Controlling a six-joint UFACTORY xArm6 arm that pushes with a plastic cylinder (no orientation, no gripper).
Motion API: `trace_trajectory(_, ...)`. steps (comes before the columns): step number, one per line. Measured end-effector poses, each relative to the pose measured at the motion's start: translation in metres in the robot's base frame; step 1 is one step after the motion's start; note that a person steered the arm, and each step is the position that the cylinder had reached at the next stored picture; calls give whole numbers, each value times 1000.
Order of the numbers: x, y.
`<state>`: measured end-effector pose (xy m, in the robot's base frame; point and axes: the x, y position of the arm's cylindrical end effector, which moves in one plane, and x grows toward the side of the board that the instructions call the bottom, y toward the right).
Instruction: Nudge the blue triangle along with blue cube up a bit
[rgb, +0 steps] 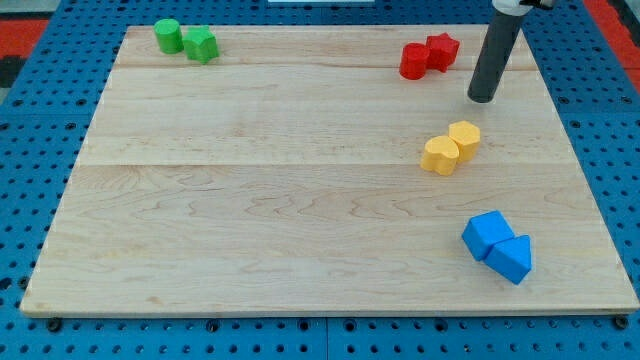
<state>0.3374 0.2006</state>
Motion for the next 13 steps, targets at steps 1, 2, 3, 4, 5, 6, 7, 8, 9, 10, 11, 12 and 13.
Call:
trace_trajectory(1, 0, 2)
trace_trajectory(2, 0, 2)
trace_trajectory(3, 2, 2)
trace_trajectory(4, 16, 8)
trace_trajectory(5, 18, 14)
trace_trajectory(6, 15, 18)
trace_trajectory(7, -23, 1)
trace_trajectory(8, -41, 1)
trace_trajectory(9, -47, 24)
trace_trajectory(10, -73, 21)
trace_trajectory(11, -75, 21)
trace_trajectory(12, -50, 24)
trace_trajectory(13, -8, 24)
